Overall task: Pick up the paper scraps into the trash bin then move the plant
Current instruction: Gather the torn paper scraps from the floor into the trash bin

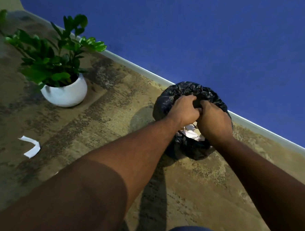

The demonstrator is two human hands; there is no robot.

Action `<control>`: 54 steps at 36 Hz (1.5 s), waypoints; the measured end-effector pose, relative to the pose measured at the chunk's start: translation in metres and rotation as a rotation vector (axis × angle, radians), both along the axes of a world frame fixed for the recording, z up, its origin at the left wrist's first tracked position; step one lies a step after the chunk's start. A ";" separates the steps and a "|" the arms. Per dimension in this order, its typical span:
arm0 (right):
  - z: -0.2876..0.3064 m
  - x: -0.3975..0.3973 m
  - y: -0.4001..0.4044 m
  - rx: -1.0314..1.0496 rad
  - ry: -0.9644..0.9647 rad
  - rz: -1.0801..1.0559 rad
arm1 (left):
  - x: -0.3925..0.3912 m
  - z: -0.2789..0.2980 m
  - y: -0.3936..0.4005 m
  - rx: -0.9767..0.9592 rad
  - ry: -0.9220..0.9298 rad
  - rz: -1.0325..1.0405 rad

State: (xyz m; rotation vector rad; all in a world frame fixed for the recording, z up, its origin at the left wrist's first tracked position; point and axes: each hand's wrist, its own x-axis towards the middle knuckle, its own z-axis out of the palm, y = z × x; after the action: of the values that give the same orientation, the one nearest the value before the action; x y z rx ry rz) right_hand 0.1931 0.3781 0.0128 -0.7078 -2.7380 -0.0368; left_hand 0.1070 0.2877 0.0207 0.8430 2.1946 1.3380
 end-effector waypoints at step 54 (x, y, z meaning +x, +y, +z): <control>-0.208 -0.123 -0.382 -0.072 -0.752 1.190 | -0.109 -0.189 -0.446 -0.855 0.103 0.486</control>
State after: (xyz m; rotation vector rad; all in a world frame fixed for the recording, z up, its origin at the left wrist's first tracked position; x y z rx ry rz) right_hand 0.0702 -0.0040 -0.1949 1.2196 -3.3545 0.0796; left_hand -0.0019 -0.1581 -0.1682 0.0520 2.7853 0.3862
